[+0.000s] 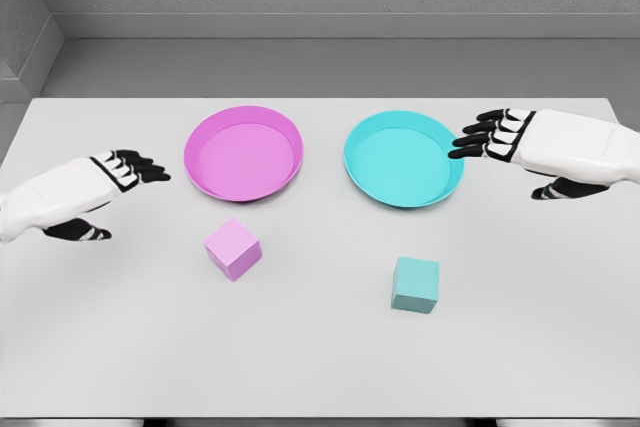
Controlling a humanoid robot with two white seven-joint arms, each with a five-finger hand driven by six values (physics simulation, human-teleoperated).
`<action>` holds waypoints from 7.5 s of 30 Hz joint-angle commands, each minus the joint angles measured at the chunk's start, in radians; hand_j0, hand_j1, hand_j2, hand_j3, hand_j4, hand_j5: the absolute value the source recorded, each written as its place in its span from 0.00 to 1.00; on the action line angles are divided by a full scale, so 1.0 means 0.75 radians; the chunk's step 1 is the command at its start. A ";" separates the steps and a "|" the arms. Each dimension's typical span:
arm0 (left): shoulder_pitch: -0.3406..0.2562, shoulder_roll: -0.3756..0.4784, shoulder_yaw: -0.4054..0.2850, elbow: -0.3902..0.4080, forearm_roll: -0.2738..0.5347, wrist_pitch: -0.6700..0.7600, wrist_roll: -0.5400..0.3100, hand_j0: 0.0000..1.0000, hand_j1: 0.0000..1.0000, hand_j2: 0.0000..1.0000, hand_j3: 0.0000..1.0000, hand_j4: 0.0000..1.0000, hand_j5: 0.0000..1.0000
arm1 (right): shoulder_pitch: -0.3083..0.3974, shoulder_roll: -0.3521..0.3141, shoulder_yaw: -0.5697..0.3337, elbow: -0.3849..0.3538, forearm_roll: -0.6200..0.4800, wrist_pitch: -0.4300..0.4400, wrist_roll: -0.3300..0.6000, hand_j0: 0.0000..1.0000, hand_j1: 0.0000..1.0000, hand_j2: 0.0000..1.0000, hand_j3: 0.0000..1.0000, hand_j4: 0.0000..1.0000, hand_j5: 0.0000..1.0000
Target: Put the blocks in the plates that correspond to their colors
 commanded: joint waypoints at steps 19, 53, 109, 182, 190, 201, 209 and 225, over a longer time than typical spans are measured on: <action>-0.020 -0.080 -0.129 -0.138 -0.059 0.001 -0.137 1.00 1.00 1.00 1.00 1.00 1.00 | 0.133 0.135 0.090 -0.006 0.006 0.002 0.199 1.00 1.00 1.00 1.00 1.00 1.00; -0.290 -0.164 -0.471 -0.038 -0.096 0.001 -0.137 1.00 1.00 1.00 1.00 1.00 1.00 | 0.135 0.395 0.141 0.060 0.284 0.002 0.317 1.00 1.00 1.00 1.00 1.00 1.00; -0.393 -0.280 -0.565 0.194 -0.098 0.001 -0.137 1.00 1.00 1.00 1.00 1.00 1.00 | 0.117 0.604 0.221 0.276 0.448 0.002 0.375 0.90 0.90 0.90 0.90 0.90 0.90; -0.466 -0.374 -0.624 0.304 -0.081 0.001 -0.196 0.63 0.63 0.63 0.63 0.63 0.63 | -0.096 0.667 0.135 0.415 0.424 0.002 0.393 0.56 0.56 0.56 0.56 0.56 0.56; -0.493 -0.372 -0.624 0.304 -0.081 0.001 -0.196 0.62 0.62 0.62 0.62 0.62 0.62 | -0.153 0.743 0.137 0.540 0.424 0.002 0.393 0.56 0.56 0.56 0.56 0.56 0.56; -0.536 -0.331 -0.624 0.275 -0.038 0.001 -0.196 0.62 0.62 0.62 0.62 0.62 0.62 | -0.254 0.853 0.141 0.751 0.434 0.002 0.393 0.56 0.56 0.56 0.56 0.56 0.56; -0.585 -0.303 -0.620 0.292 -0.024 0.001 -0.196 0.62 0.62 0.62 0.62 0.62 0.62 | -0.323 0.923 0.141 0.876 0.436 0.002 0.393 0.56 0.56 0.56 0.56 0.56 0.56; -0.699 -0.305 -0.616 0.439 -0.014 0.001 -0.196 0.63 0.63 0.63 0.63 0.63 0.63 | -0.454 1.052 0.141 1.101 0.438 0.002 0.393 0.56 0.56 0.56 0.56 0.56 0.56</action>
